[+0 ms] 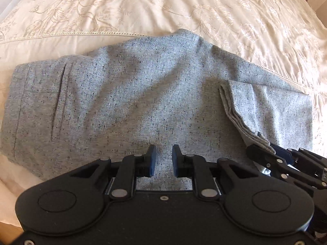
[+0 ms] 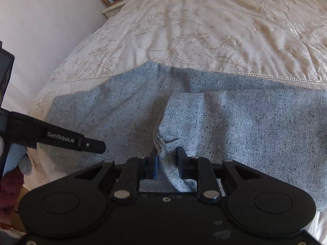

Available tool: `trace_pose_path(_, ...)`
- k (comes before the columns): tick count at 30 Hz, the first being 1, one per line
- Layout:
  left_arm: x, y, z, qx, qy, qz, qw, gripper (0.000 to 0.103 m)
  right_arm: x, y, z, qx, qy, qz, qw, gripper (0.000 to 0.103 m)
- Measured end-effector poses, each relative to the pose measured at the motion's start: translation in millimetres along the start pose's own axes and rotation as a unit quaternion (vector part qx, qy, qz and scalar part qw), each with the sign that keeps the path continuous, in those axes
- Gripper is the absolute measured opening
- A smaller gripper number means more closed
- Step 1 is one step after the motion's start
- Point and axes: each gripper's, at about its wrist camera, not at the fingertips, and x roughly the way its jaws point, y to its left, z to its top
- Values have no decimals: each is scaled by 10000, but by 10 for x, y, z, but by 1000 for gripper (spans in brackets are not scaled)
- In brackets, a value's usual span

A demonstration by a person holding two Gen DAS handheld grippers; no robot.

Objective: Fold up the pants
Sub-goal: 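Fold the cuff over onto the waist half and open the right gripper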

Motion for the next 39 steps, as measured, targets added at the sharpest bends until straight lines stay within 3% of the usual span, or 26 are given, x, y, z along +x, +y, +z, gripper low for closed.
trace_pose_path(3, -56, 6, 71, 41, -109, -120, 9999, 23, -88, 34, 34, -56, 70, 392, 9992, 29)
trace_pose_path(5, -75, -60, 158, 78, -197, -260, 9994, 23, -218, 75, 20, -252, -22, 349, 9991, 29)
trace_pose_path(8, -149, -251, 266, 240, -320, -525, 9978, 23, -447, -38, -17, -89, -294, 87, 9995, 29)
trace_pose_path(11, -113, -555, 312, 488, -317, -748, 9955, 23, -592, -419, -41, 661, -544, -533, 9949, 29)
trace_pose_path(13, -65, -743, 280, 683, -214, -846, 9938, 23, -665, -733, -88, 1176, -594, -961, 9866, 22)
trace_pose_path(14, -28, -843, 239, 795, -157, -879, 9928, 23, -690, -860, -118, 1347, -592, -1133, 9826, 10)
trace_pose_path(15, 23, -939, 185, 917, -78, -904, 9916, 23, -725, -1000, -164, 1516, -572, -1307, 9781, 3)
trace_pose_path(17, 118, -1061, 48, 1073, 97, -885, 9902, 24, -779, -1258, -310, 1806, -431, -1494, 9712, 3)
trace_pose_path(21, 354, -1079, -244, 1046, 495, -524, 9919, 25, -697, -1668, -568, 2128, 299, -1772, 9604, 2)
trace_pose_path(25, 373, -1002, -332, 617, 499, -479, 9957, 29, -721, -1788, -645, 2174, 520, -1592, 9616, 2)
trace_pose_path(32, -15, -778, -469, -334, -41, -166, 9993, 29, -959, -1567, -411, 994, 435, -1028, 9888, 6)
trace_pose_path(36, -138, -430, -694, -1282, -151, 72, 9916, 29, -856, -1287, -204, 211, 497, -365, 9979, 7)
trace_pose_path(39, -234, -123, -881, -1830, -237, 256, 9825, 29, -679, -1003, -85, -283, 611, 52, 9977, 7)
